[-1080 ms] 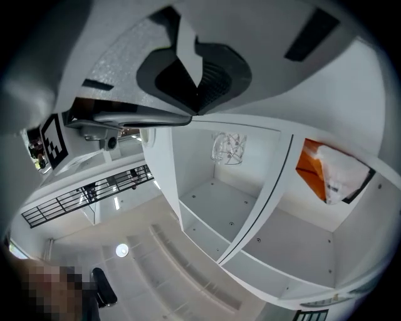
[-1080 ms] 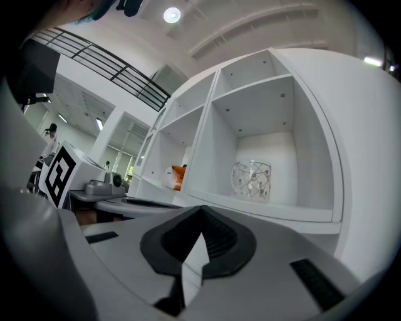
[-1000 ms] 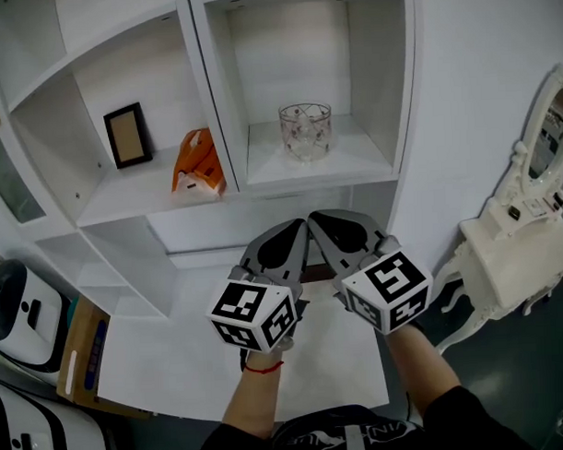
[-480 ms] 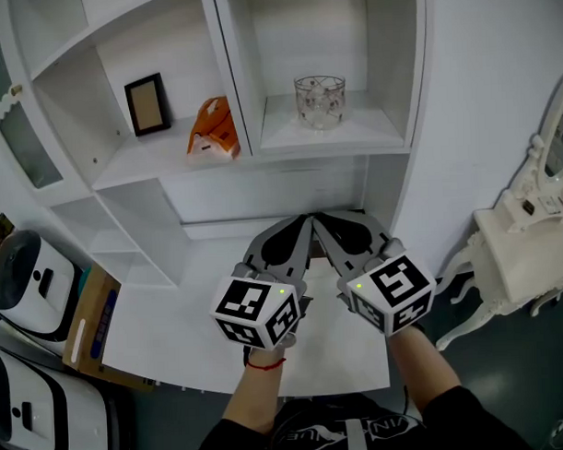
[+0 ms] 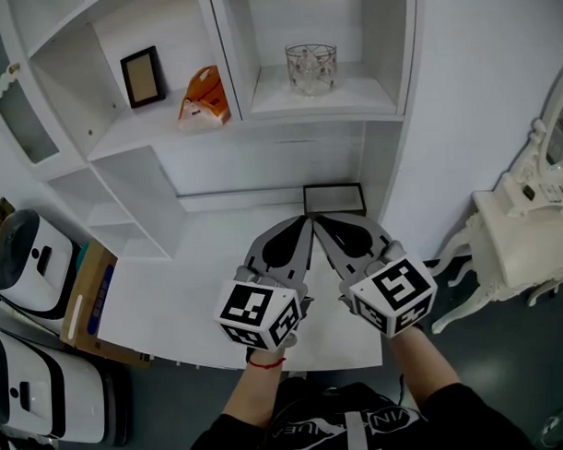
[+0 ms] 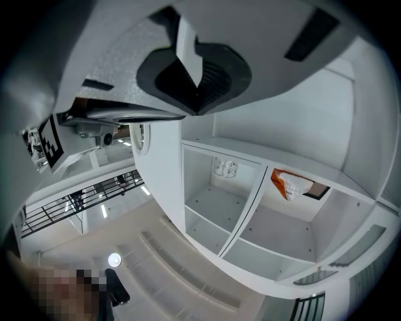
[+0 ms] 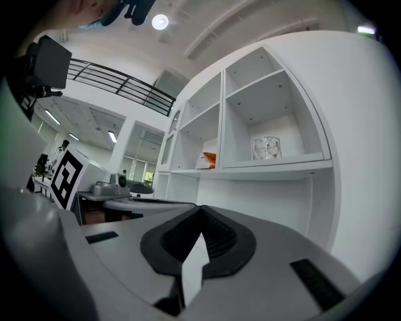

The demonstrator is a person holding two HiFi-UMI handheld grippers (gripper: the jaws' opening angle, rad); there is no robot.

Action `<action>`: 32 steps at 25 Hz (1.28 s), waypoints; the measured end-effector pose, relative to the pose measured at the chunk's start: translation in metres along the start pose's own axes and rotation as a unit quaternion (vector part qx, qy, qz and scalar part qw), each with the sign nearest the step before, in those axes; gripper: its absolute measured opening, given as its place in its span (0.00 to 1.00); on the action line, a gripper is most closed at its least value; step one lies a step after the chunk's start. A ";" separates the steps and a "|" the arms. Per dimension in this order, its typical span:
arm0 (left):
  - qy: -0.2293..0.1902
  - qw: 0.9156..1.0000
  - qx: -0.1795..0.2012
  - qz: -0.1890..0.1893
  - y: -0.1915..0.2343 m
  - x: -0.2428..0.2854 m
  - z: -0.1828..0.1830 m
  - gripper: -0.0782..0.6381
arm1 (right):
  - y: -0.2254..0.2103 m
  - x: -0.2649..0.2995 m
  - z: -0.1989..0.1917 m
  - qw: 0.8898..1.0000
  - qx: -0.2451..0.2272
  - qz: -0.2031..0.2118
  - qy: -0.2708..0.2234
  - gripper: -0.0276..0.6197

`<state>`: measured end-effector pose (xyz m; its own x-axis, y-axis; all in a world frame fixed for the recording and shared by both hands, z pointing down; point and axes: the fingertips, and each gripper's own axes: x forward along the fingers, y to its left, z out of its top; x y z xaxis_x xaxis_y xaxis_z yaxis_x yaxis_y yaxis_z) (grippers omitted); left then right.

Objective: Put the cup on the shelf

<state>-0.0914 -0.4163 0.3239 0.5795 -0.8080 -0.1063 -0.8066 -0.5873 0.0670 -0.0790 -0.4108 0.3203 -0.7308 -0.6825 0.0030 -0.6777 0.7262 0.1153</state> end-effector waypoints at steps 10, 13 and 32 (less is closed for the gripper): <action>0.015 1.000 0.002 0.003 -0.034 -0.031 -0.036 0.12 | 0.026 -0.037 -0.031 0.999 0.021 0.033 0.006 0.05; 0.016 1.000 0.001 0.005 -0.045 -0.041 -0.042 0.12 | 0.034 -0.049 -0.038 0.999 0.031 0.043 0.003 0.05; 0.032 0.997 -0.011 0.067 -0.075 -0.099 -0.079 0.12 | 0.090 -0.090 -0.067 0.993 0.040 0.114 0.010 0.05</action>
<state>-0.0797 -0.2960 0.4078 0.4733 -0.8804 -0.0306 -0.8751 -0.4738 0.0982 -0.0688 -0.2898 0.3973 -0.8642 -0.5015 0.0404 -0.5006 0.8652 0.0299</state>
